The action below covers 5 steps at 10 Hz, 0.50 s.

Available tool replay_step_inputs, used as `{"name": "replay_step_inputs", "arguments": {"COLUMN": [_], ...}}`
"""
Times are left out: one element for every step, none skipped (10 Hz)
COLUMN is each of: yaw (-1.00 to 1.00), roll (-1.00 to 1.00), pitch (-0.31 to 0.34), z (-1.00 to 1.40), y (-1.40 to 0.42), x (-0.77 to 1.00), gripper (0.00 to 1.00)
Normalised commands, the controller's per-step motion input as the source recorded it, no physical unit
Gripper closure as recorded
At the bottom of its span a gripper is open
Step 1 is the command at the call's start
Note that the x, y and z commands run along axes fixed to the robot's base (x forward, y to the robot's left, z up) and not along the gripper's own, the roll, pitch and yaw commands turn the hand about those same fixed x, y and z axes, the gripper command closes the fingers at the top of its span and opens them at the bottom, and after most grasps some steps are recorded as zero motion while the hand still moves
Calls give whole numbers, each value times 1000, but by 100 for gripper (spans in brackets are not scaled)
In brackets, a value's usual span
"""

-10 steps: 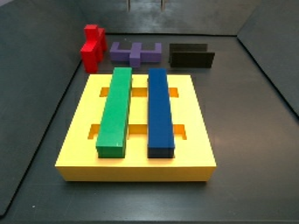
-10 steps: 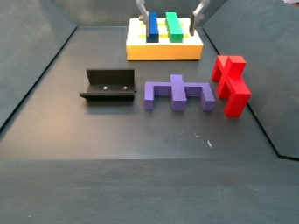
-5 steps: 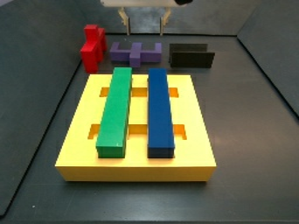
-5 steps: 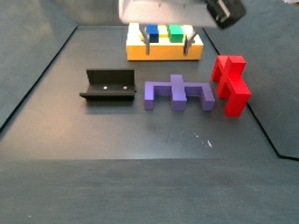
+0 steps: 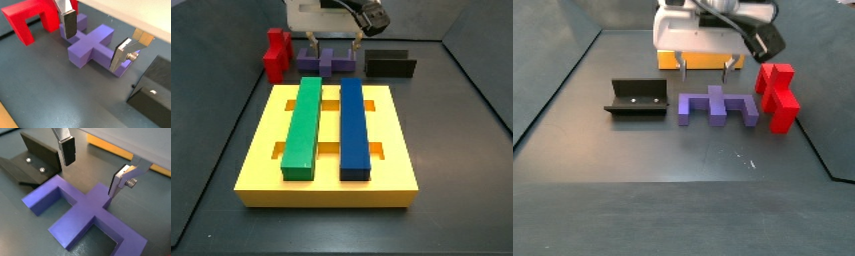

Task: Pick up the purple object. Move up. Place the purple object on the fixture. Regrasp the purple object. Move to above the board. Insert the purple object.
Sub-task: Pick up the purple object.

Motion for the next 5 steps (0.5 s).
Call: {"name": "replay_step_inputs", "arguments": {"yaw": [0, 0, 0, 0, 0], "roll": [257, 197, 144, 73, 0], "pitch": [-66, -40, 0, 0, 0], "z": [-606, -414, -269, -183, 0], "y": [0, 0, 23, 26, 40], "x": [-103, -149, -146, -111, 0], "gripper": [0, 0, 0, 0, 0]}}
